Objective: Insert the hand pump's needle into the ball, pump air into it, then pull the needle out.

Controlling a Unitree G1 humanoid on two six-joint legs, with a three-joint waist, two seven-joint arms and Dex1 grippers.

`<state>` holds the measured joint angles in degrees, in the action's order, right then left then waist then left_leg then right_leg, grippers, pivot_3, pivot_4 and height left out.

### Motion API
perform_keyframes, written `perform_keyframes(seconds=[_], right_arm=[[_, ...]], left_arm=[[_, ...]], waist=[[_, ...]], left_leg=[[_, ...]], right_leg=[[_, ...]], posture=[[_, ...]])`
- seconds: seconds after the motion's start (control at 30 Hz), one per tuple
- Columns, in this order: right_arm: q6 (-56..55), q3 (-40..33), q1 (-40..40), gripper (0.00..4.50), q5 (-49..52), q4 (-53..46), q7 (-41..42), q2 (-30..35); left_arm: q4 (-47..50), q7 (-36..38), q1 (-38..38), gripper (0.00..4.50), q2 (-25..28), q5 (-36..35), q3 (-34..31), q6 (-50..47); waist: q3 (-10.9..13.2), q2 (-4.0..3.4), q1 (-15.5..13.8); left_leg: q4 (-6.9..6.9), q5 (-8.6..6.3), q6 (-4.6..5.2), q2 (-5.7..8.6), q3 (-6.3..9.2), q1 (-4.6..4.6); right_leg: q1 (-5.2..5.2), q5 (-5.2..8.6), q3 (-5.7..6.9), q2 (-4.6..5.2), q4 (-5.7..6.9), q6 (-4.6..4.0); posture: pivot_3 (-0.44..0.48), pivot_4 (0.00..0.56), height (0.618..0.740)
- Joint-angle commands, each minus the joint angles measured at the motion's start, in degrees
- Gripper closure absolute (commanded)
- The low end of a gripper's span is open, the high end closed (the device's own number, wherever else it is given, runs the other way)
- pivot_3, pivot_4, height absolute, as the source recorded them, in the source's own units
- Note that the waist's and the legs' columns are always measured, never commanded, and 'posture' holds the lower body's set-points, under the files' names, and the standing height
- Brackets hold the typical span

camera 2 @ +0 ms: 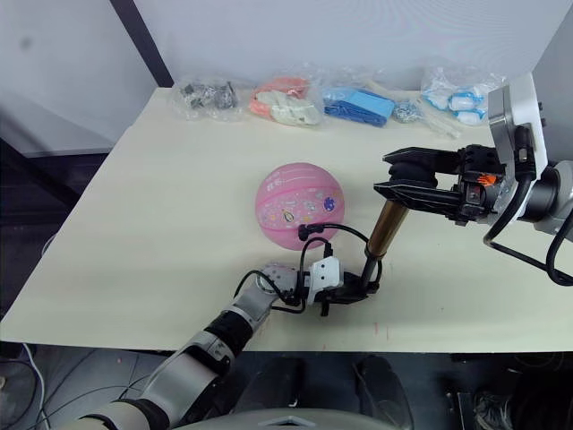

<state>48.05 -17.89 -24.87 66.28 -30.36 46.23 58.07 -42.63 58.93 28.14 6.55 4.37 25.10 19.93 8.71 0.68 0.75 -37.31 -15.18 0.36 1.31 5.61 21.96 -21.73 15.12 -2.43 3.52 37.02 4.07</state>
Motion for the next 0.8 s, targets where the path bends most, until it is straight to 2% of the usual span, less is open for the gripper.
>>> perform_keyframes(seconds=[0.03,0.33,0.7,0.8], right_arm=[[-3.1,3.1,4.0,2.65,-7.0,-2.5,0.9,-0.7],[-10.1,11.9,12.9,2.65,-17.8,-3.5,2.2,-5.6],[-17.8,21.8,19.4,2.65,-32.0,0.6,1.2,-12.5],[-18.5,22.3,20.2,2.65,-33.0,0.6,0.9,-13.9]], left_arm=[[-2.6,0.5,-1.9,3.49,1.4,2.2,1.3,-1.8],[-2.1,0.7,-2.0,3.49,1.8,2.1,1.3,-1.9],[-1.1,0.6,-2.8,3.49,2.2,2.1,1.5,-2.1],[-0.9,0.6,-2.9,3.49,2.2,2.2,1.5,-2.2]], waist=[[0.0,0.00,0.1],[-0.2,0.16,0.2],[-0.2,0.18,0.2],[-0.2,0.17,0.2]], left_leg=[[0.00,0.00,0.00,0.00,-0.01,-0.02],[-0.01,0.00,0.00,0.02,-0.05,-0.20],[0.01,0.00,-0.01,-0.08,0.07,-0.22],[0.01,0.00,-0.01,-0.09,0.09,-0.22]], right_leg=[[0.02,0.00,0.00,0.00,0.00,0.00],[0.13,0.00,0.03,-0.11,0.02,0.03],[0.14,0.00,0.05,-0.33,0.02,0.02],[0.14,0.01,0.05,-0.35,0.02,0.02]], posture=[[0.000,0.150,0.736],[0.000,0.150,0.736],[0.000,0.150,0.736],[0.000,0.150,0.736]])
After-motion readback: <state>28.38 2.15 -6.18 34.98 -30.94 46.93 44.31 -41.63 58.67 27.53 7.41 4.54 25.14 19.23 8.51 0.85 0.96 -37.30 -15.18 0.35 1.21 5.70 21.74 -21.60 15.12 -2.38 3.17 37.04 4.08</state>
